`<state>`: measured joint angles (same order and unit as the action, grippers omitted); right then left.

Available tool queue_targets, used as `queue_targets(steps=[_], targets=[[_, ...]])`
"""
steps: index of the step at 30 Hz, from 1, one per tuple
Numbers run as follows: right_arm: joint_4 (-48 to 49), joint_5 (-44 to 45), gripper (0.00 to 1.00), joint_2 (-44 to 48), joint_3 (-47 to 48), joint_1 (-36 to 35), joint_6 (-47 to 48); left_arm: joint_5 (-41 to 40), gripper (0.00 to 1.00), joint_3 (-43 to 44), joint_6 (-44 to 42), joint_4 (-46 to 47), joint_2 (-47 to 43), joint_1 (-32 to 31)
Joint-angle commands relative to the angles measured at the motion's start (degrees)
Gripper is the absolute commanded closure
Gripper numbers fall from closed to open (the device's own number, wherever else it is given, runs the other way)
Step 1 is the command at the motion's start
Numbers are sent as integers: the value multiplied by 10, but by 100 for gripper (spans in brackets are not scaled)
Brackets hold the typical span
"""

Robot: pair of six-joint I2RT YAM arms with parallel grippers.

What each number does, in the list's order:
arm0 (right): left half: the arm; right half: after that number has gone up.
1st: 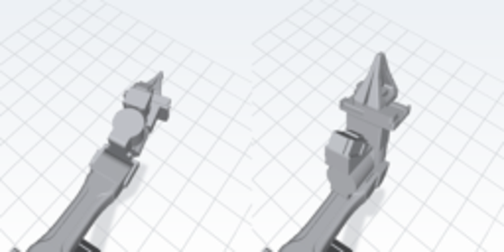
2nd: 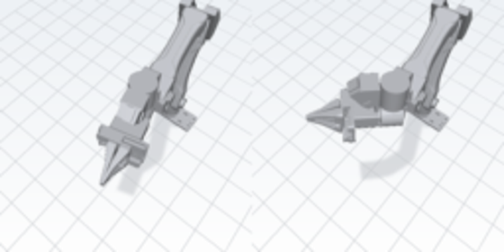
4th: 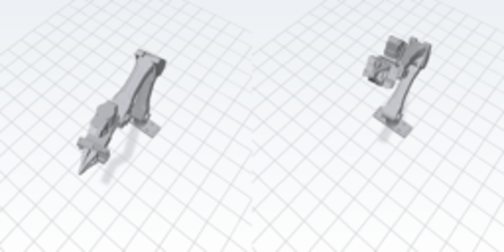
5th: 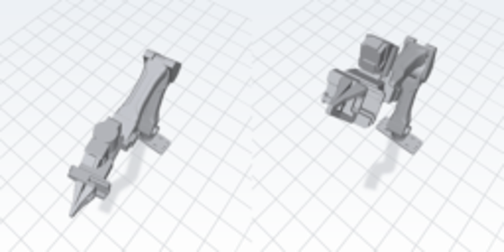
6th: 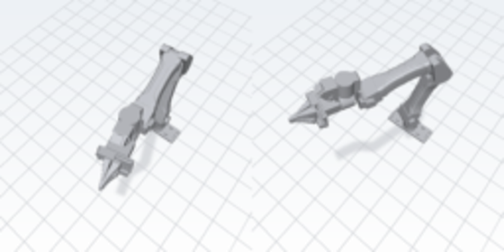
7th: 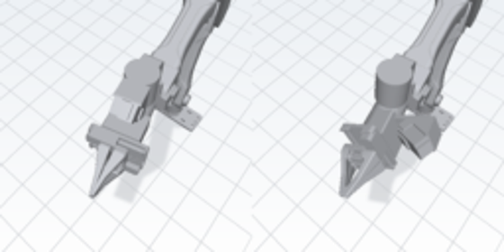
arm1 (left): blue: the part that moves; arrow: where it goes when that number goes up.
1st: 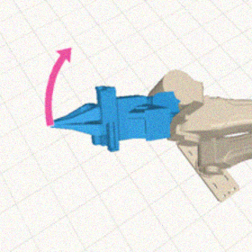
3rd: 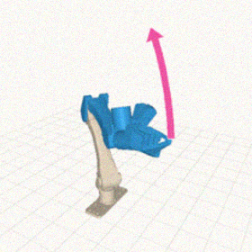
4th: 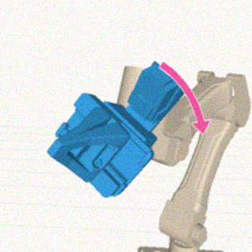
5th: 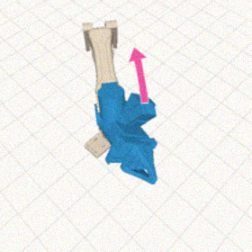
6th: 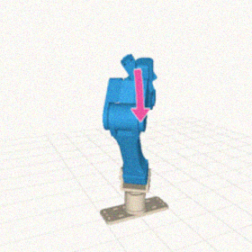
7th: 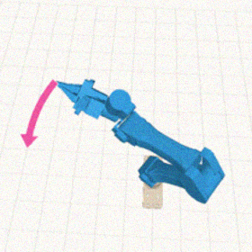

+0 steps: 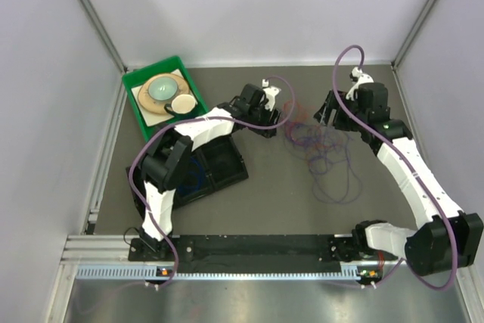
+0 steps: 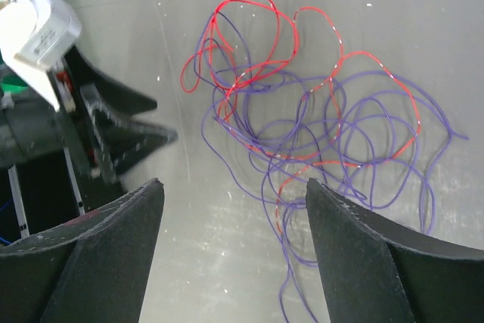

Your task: Untangle the cables

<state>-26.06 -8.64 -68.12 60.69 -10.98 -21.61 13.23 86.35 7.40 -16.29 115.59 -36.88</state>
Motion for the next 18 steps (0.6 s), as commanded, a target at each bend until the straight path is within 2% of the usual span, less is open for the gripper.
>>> queue_targets(steps=[1,5,10,11,13,14,18], targets=[[-14,10,24,43,-6,9,-1,-35,39,2,-38,79,22,4],[-15,7,24,52,-14,9,-5,-37,37,7,-38,108,36,-7],[-14,4,24,47,-17,9,-14,-49,39,58,-55,79,76,-14],[-13,5,24,44,-16,9,-15,-55,42,63,-55,76,81,-14],[-18,7,24,32,-11,9,-16,-83,59,81,-56,66,89,-14],[-18,9,24,26,-8,9,-15,-91,100,87,-59,59,93,-14],[-15,48,25,-10,-2,9,-5,-171,100,102,-50,27,69,-13]])
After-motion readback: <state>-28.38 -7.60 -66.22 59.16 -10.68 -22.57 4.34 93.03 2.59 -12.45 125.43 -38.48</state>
